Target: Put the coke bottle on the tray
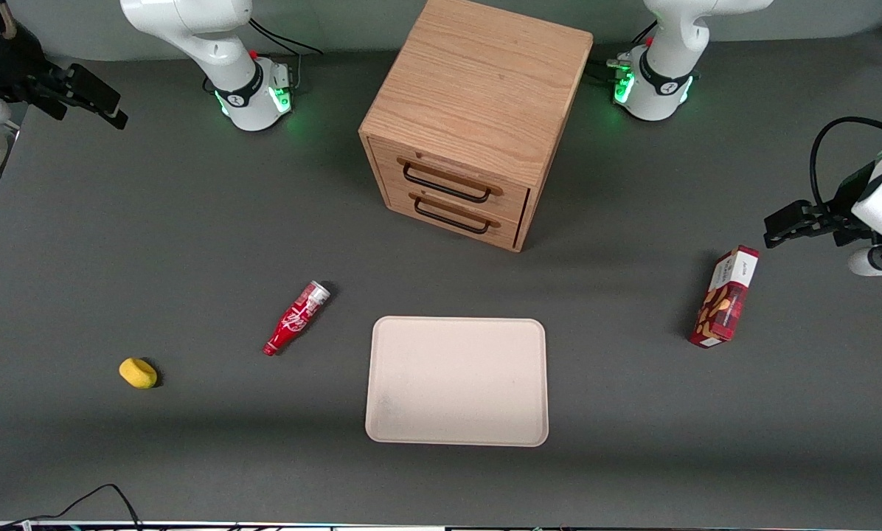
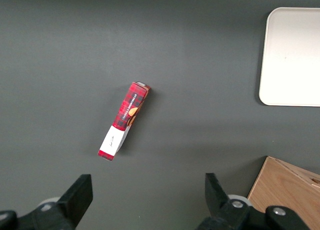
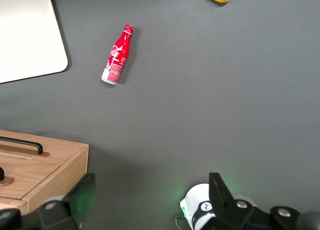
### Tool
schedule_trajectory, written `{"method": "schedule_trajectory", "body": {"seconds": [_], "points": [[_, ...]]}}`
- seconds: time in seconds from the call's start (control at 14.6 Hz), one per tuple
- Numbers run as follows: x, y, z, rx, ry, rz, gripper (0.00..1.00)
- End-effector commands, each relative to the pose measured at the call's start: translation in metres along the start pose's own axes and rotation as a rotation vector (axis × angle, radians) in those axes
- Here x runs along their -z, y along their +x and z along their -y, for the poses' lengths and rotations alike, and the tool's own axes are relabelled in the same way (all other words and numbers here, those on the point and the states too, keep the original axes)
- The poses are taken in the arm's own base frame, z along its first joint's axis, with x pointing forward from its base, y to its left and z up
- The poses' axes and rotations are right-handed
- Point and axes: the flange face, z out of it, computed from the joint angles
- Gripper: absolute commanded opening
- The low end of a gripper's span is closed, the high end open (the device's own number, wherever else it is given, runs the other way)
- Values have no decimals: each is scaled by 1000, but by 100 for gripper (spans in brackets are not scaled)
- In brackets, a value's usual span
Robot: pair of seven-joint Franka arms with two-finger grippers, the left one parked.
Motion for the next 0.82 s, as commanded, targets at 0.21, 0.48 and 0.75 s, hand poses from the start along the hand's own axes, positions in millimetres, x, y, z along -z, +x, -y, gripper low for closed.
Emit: {"method": "schedule_trajectory", "body": {"seconds": [0.21,0.48,0.75], "points": [[6,7,0,18,17,32,100],[-1,6,12,29,4,55,100],[-17,41,50,-129,55,109,100]]}}
